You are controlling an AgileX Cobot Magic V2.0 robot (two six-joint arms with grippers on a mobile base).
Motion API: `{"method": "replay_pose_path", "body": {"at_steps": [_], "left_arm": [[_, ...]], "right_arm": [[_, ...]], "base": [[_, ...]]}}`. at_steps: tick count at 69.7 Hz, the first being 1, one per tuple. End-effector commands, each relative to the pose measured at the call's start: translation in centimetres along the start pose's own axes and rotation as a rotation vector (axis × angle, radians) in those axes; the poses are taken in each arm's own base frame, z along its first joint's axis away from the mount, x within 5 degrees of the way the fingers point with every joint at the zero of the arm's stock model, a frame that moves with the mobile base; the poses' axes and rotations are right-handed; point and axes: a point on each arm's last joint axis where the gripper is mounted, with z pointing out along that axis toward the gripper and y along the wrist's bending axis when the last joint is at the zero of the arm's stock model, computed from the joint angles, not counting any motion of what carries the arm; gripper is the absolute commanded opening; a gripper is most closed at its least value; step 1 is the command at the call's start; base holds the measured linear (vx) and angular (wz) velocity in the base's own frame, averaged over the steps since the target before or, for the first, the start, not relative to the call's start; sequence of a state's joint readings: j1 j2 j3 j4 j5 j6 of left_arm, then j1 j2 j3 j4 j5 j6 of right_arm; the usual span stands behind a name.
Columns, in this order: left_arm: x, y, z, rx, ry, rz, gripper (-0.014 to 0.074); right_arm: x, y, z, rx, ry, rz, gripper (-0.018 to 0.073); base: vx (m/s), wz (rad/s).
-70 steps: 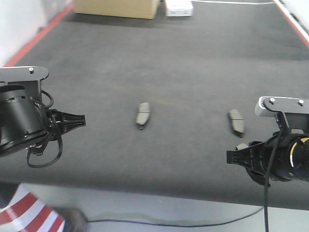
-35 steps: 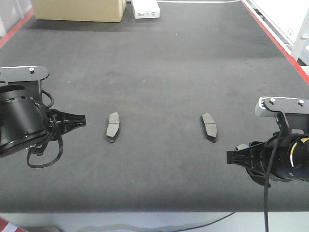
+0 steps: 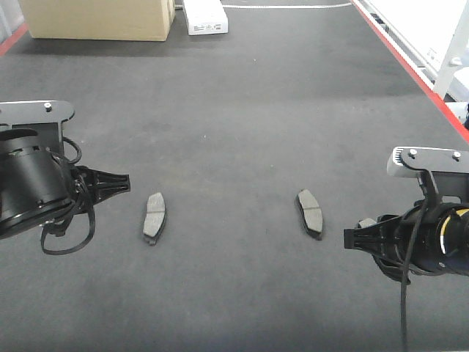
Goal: Move and align brake pads A on conveyor
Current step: 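Position both held pads above the belt near the placed pads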
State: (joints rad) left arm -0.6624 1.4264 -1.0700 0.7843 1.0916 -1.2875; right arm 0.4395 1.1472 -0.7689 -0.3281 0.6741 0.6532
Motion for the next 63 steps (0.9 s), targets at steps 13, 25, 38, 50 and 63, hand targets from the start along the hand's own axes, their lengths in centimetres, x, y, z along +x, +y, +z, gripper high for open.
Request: {"method": "replay_pose_path", "body": {"at_steps": [13,25,38,50,63], "left_arm": [[-1.57,0.72,-1.35,0.019,-0.086,-0.02,0.0153],[-1.57,0.72,-1.35,0.019,-0.086,-0.02,0.0153],[-1.57,0.72,-1.35,0.019,-0.086,-0.02,0.0153],[-1.57,0.72,-1.35,0.019,-0.086,-0.02,0.0153],[-1.57,0.72,-1.35,0.019,-0.086,-0.02,0.0153]], "right_arm": [[-1.32,0.26,-1.16,-0.038,-0.1,-0.013,0.0155],[-1.32,0.26,-1.16,-0.038,-0.1,-0.013,0.0155],[-1.32,0.26,-1.16,-0.038,-0.1,-0.013,0.0155],[-1.32,0.26,-1.16,-0.038,-0.1,-0.013,0.0155],[-1.32,0.26,-1.16,-0.038,-0.1,-0.013,0.0155]], "base": [[0.11,0.03],[0.06,0.02],[0.03,0.0],[0.0,0.0],[0.0,0.0]]}}
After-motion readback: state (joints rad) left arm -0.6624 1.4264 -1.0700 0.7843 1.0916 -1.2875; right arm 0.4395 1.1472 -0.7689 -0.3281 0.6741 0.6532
